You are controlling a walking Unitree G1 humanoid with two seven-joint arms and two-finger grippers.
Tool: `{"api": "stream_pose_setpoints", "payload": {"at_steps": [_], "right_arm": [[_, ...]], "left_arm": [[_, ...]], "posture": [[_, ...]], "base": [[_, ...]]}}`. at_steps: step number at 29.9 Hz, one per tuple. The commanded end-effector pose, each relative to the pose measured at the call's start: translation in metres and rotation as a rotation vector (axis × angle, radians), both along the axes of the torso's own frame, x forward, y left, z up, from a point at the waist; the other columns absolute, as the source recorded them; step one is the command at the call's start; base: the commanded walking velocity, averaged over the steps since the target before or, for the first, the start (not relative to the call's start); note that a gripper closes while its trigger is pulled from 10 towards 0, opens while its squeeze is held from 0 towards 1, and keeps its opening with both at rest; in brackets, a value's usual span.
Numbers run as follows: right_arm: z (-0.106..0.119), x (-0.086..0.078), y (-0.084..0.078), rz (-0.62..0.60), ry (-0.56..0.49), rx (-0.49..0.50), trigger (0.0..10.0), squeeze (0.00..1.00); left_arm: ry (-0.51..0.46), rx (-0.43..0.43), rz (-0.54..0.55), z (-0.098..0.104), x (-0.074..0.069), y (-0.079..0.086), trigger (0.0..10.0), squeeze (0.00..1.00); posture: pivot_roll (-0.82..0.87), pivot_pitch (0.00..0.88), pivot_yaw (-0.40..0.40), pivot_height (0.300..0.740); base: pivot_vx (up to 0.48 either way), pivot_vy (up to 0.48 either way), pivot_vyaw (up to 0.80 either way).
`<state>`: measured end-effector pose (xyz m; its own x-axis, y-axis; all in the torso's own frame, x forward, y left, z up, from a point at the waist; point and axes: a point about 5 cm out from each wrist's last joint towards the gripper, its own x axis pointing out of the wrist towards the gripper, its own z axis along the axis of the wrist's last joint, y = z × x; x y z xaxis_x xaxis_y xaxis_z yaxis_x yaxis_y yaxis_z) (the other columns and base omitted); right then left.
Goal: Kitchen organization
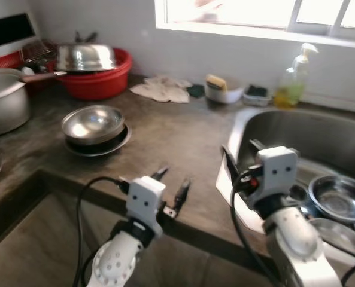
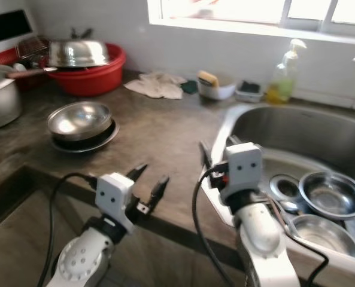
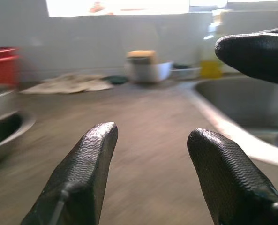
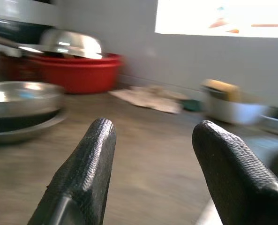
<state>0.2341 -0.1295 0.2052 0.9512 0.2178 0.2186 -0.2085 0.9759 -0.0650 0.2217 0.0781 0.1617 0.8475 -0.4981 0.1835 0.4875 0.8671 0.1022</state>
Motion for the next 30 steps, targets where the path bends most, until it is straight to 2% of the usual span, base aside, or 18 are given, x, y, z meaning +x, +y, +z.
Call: {"api": "stream_pose_setpoints", "payload": {"at_steps": [1,14,17,20,28,30], "right_arm": [[-0.001,-0.002,-0.002,0.002,0.010,0.004,10.0,0.00],[0.008,0.014,-0.002,-0.019,-0.018,0.004,10.0,0.00],[0.009,0.018,-0.003,-0.021,-0.017,0.005,10.0,0.00],[0.010,0.022,-0.004,-0.022,-0.017,0.011,10.0,0.00],[0.012,0.031,0.002,-0.005,-0.014,-0.002,10.0,0.00],[0.012,0.038,0.003,-0.002,0.002,-0.008,10.0,0.00]], "left_arm": [[0.009,-0.009,-0.011,0.001,-0.003,-0.003,10.0,0.00],[0.013,-0.013,0.003,0.001,-0.002,-0.004,10.0,0.00],[0.018,-0.017,0.010,0.002,-0.002,-0.003,10.0,0.00],[0.019,-0.016,0.011,0.001,-0.002,-0.003,10.0,0.00],[0.014,-0.001,0.022,0.001,0.000,-0.003,10.0,0.00],[0.014,-0.003,0.024,0.001,0.001,-0.003,10.0,0.00]], "posture": [[0.14,0.039,-0.012,0.740],[0.15,0.049,-0.017,0.740],[0.15,0.052,-0.022,0.740],[0.15,0.052,-0.023,0.740],[0.16,0.060,-0.027,0.740],[0.16,0.061,-0.029,0.740]], "base": [[0.000,0.000,0.80],[0.000,0.000,0.80],[0.000,0.000,0.00],[0.000,0.480,0.00],[0.000,0.000,0.00],[0.000,0.000,0.00]]}}
